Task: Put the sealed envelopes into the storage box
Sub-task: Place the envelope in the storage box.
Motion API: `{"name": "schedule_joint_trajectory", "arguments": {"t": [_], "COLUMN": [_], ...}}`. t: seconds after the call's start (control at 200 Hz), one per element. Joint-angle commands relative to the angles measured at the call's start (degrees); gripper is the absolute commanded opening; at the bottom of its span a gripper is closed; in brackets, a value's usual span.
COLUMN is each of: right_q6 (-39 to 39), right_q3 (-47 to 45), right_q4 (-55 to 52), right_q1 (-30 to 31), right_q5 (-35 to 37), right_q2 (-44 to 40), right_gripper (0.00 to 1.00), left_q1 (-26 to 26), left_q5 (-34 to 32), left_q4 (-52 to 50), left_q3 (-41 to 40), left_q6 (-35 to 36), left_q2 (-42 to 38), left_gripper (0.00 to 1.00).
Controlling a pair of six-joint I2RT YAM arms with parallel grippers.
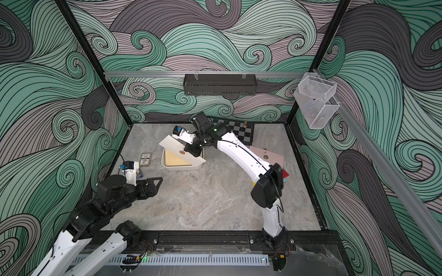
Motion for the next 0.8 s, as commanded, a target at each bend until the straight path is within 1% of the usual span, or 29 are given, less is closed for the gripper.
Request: {"name": "schedule_joint_trajectory", "arguments": {"t": [0.0, 0.055, 0.16, 0.245, 0.58, 0.796], "right_q6": [-12.0, -15.0, -17.8, -18.4, -22.5, -22.6], "right_q3": [14.2, 18.1, 23.4, 26.0, 20.2, 21.8], "right_q4": [-12.9, -13.0, -12.8, -12.8, -12.9, -12.8], "right_q1": [1.0, 1.6, 1.7, 2.0, 4.2, 5.1], "right_q5": [10.7, 14.1, 17.1, 17.1, 16.0, 16.1], "right_q2": [7.6, 10.5, 15.2, 17.5, 18.3, 21.4], "right_gripper": [0.0, 0.0, 0.0, 0.0, 0.0, 0.0], "left_q1": [0.3, 0.3, 0.3, 0.3, 0.3, 0.2], "left_q5": [0.0, 0.2, 1.4, 2.4, 2.7, 3.0], "left_q4": [-1.0, -0.8, -0.2, 0.2, 1.0, 1.0], "left_q3": [1.1, 1.0, 0.7, 0.5, 0.0, 0.0], "left_q6": [2.5, 2.6, 2.6, 2.9, 3.1, 3.1], "left_q2": [1.7, 2.0, 2.0, 1.7, 1.1, 1.3], "left_gripper": [0.92, 0.92, 0.92, 0.92, 0.92, 0.92]}}
